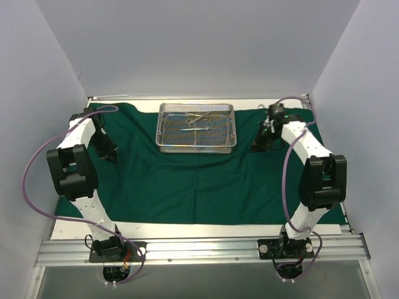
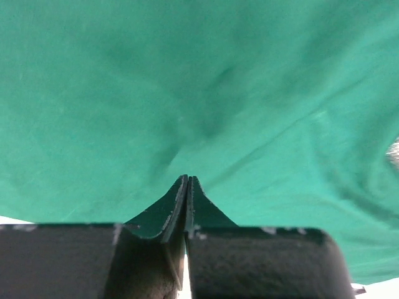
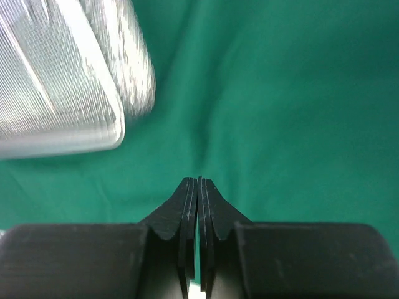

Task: Open and lay out the surgical kit
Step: Smooth out the surgical kit at the center of the board.

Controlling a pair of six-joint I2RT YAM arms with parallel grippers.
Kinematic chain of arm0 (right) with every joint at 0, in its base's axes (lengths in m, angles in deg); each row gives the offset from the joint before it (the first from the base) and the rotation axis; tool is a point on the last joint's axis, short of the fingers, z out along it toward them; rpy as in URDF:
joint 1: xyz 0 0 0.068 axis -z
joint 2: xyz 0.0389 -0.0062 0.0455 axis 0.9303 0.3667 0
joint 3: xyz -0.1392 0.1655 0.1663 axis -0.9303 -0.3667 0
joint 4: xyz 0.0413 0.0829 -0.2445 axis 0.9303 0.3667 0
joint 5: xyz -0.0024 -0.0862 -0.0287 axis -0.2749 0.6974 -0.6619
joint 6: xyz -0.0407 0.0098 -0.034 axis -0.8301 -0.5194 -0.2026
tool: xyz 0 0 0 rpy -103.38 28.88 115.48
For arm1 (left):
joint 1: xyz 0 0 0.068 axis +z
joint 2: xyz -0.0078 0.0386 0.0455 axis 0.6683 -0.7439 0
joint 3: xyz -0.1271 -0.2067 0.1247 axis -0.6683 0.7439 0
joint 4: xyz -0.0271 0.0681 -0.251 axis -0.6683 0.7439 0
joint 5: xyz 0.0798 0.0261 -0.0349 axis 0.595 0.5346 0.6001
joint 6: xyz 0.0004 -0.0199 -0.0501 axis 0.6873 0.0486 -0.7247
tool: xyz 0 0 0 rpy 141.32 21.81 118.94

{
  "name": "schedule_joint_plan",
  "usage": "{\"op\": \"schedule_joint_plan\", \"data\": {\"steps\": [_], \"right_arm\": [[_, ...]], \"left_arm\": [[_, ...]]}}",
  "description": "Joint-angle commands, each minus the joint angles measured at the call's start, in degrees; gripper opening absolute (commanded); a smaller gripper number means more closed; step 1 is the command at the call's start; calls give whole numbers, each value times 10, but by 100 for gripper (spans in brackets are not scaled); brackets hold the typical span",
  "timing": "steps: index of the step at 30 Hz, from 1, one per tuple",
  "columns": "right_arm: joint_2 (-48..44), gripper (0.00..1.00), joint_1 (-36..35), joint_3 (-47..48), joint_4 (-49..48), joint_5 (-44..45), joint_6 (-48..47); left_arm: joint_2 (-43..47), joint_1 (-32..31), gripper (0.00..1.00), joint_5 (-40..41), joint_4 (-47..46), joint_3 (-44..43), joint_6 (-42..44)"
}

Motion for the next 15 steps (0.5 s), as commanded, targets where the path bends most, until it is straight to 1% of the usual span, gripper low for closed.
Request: {"op": "schedule_joint_plan", "data": {"steps": [1,5,7,11,15], "right_arm": [[-46,0,-40,-84,-11,-23,14],[-65,0,-51,-169,-49,-34,24],[-63,0,-53,-207,-73,-41,25],[-51,0,-57,-243,-91,-35,30],[-41,0,-63,-269,-85,-4,31]], "left_arm": [[20,0,6,26,-13,44,18],[-9,14,4,-3,-31,84,4],[-25,13,3,-4,-34,100,4],[-27,15,2,2,-33,150,1],[-8,29,2,22,-30,194,-14]]}}
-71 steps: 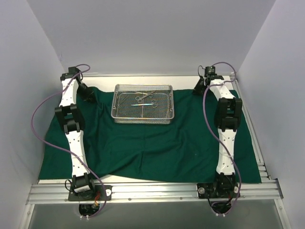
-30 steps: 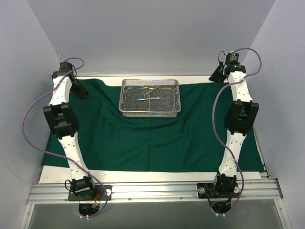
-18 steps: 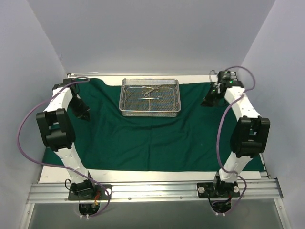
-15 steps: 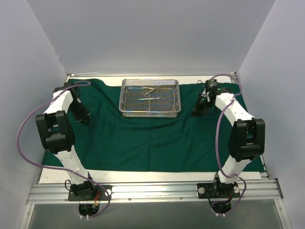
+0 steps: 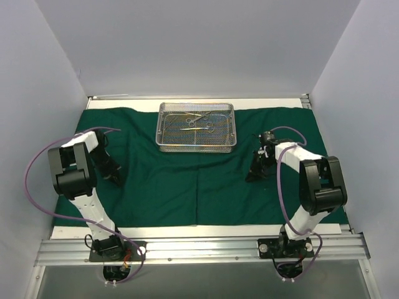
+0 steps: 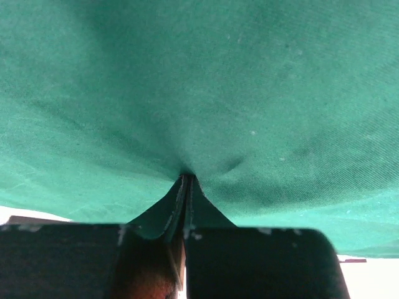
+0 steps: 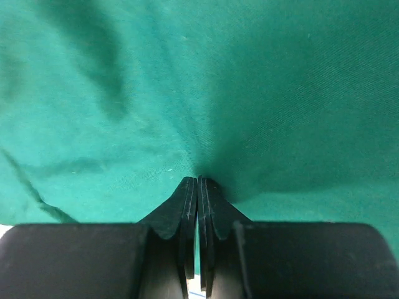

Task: Open and lay out the surgical kit
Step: Smooth out the surgical kit at the center of the board.

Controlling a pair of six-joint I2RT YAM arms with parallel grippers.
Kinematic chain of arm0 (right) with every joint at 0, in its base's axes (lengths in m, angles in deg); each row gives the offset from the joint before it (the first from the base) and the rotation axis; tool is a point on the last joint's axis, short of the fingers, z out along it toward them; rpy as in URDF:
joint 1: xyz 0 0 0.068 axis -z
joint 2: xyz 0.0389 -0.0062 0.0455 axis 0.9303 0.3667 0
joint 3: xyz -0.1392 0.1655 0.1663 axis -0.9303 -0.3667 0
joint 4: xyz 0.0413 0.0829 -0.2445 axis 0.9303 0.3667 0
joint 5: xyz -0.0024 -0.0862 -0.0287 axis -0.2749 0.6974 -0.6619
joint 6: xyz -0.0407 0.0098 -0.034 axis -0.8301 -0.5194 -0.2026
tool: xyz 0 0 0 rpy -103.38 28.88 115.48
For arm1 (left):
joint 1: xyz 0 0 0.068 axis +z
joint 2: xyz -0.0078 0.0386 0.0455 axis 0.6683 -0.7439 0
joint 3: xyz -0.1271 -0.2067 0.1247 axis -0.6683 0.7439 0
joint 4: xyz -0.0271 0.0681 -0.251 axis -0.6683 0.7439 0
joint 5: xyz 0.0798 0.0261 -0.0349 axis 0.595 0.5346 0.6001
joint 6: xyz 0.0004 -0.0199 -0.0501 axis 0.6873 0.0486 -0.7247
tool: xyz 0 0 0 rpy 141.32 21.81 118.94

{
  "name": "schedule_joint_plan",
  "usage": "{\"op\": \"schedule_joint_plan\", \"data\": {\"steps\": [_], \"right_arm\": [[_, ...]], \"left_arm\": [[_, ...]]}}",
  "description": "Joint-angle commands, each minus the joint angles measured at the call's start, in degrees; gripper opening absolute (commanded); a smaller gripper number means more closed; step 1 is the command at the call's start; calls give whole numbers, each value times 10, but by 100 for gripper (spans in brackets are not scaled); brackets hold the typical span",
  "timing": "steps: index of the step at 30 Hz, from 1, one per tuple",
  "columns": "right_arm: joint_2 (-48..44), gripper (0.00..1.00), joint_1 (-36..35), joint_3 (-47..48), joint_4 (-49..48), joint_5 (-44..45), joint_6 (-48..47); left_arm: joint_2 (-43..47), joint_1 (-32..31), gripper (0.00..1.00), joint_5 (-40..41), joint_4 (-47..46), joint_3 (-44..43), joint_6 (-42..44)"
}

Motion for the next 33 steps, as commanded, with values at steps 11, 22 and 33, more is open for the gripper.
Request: {"op": "schedule_joint_plan", "data": {"steps": [11,22,33], "right_arm": [[-23,0,-10,-32,75,60,-14],[-58,0,-11,-14,116,70,-28],[-54,0,29,102,130,105,-28]], "left_arm": [[27,40,2,56,-19,46,4],[3,43,6,60,-10,-41,48],[88,44,18,-25,-25,105,42]]}}
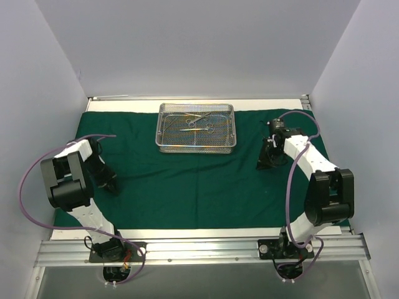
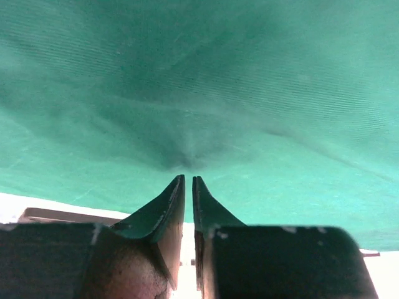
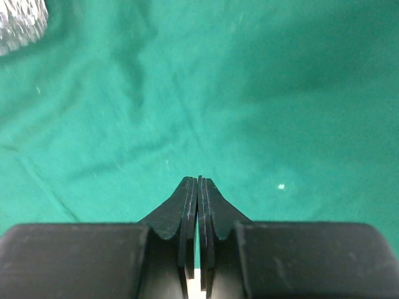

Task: Open and lay out the surgical kit
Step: Smooth out the surgical kit at the center of the board.

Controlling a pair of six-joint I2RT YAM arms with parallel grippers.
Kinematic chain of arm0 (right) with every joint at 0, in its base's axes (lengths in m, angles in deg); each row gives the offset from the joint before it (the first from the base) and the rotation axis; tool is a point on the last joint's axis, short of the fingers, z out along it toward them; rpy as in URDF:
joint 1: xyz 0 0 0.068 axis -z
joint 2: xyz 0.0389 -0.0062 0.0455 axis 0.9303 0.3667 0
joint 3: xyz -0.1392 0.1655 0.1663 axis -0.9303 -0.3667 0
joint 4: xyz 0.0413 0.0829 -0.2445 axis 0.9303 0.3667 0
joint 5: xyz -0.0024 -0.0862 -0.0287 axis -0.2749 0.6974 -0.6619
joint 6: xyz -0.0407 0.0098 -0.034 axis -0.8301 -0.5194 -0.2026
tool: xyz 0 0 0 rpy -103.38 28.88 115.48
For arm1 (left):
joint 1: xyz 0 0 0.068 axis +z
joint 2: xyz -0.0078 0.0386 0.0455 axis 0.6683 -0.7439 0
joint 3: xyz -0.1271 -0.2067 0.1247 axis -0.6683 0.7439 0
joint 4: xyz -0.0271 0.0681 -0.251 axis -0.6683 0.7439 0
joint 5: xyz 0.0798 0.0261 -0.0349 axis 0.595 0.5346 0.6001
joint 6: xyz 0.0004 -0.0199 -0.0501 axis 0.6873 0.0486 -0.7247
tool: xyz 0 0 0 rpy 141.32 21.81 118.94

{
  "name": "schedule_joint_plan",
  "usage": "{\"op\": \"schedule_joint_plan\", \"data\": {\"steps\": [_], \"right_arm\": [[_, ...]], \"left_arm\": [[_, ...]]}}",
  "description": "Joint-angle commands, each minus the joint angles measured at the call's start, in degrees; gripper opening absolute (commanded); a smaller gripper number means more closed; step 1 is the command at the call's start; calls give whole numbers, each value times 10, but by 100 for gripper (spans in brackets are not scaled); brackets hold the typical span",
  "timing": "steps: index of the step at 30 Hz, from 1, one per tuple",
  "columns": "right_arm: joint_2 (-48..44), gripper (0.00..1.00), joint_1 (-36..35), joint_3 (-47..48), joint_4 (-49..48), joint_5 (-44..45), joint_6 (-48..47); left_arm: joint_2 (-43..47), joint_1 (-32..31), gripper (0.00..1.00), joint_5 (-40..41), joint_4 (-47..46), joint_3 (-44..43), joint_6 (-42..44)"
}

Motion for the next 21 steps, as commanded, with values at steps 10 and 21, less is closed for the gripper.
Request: {"op": "schedule_joint_plan", "data": {"steps": [10,21], "right_arm": [[78,0,21,-87,-50,-4,2],[40,0,49,-125,-21,32,-7]], "left_arm": [[-21,32,17,-22,-9,2,3],[-28,78,17,-32,10,2,11]]}}
